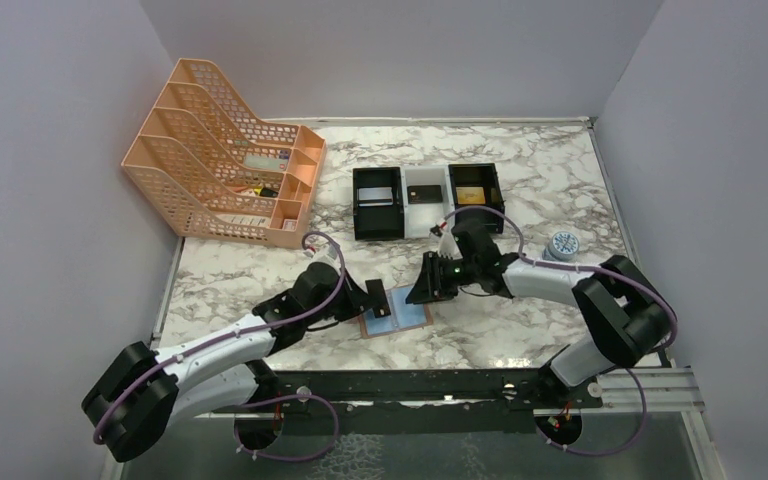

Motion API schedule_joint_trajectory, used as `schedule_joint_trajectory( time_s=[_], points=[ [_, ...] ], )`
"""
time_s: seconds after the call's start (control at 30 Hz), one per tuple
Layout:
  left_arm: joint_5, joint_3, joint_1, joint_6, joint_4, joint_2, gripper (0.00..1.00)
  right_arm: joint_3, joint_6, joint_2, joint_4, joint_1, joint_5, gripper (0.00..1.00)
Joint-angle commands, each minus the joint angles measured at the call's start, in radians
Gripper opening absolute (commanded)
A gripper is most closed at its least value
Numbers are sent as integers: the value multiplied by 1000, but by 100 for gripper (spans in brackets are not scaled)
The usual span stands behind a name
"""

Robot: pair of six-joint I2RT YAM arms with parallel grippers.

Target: Take the credit cards out of the card holder

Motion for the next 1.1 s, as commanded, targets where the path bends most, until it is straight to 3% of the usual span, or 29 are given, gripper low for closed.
schedule_joint_trajectory(
  time_s=[0.0, 0.23, 0.5, 0.87, 1.07],
  points=[
    [-71, 43, 8, 54, -134, -59, 0, 52, -38, -85, -68, 0, 98, 33],
    [-90, 65, 9, 57, -166, -70, 0, -19, -15, -194, -26, 0, 180, 41],
    [-222, 92, 10, 71, -243, -180, 0, -14, -5, -113, 82, 0, 30, 48],
    [-257, 97, 11, 91, -294, -263, 0, 53, -75, -51, -146, 0, 283, 55],
    [-257, 102, 11, 104, -275, -248, 0, 51, -79, -10, -127, 0, 228, 55]
  ],
)
